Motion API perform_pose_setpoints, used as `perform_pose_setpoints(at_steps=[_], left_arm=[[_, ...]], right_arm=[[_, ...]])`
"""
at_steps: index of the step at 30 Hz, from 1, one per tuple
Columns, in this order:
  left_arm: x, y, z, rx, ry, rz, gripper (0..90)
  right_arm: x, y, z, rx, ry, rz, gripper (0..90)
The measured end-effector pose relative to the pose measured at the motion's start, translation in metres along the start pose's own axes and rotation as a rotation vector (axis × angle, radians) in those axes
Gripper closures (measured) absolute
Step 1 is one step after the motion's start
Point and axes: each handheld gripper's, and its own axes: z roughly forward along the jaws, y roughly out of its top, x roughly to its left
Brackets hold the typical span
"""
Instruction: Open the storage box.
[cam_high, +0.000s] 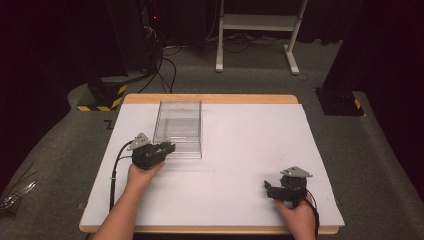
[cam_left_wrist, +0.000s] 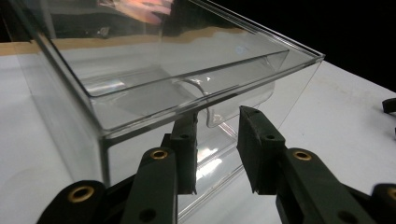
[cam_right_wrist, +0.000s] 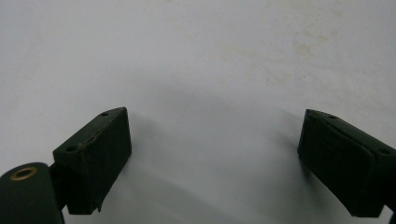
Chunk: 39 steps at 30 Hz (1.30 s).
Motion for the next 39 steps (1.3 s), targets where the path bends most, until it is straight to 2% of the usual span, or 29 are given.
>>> perform_pose_setpoints(at_steps=[6, 15, 27, 39], left_arm=[[0.001, 0.000, 0.000, -0.042, -0.049, -0.023, 63.8], [0.004, -0.002, 0.000, -0.064, -0.057, -0.050, 70.1], [0.010, -0.005, 0.000, -0.078, -0.091, -0.047, 75.0], [0.011, -0.006, -0.003, -0.072, -0.106, -0.037, 77.6]], right_arm=[[0.000, 0.000, 0.000, 0.000, 0.000, 0.000, 9.6], [0.000, 0.000, 0.000, 0.000, -0.001, 0.001, 9.7], [0.000, 0.000, 0.000, 0.000, -0.001, 0.001, 9.7], [0.000, 0.000, 0.000, 0.000, -0.001, 0.001, 9.7]])
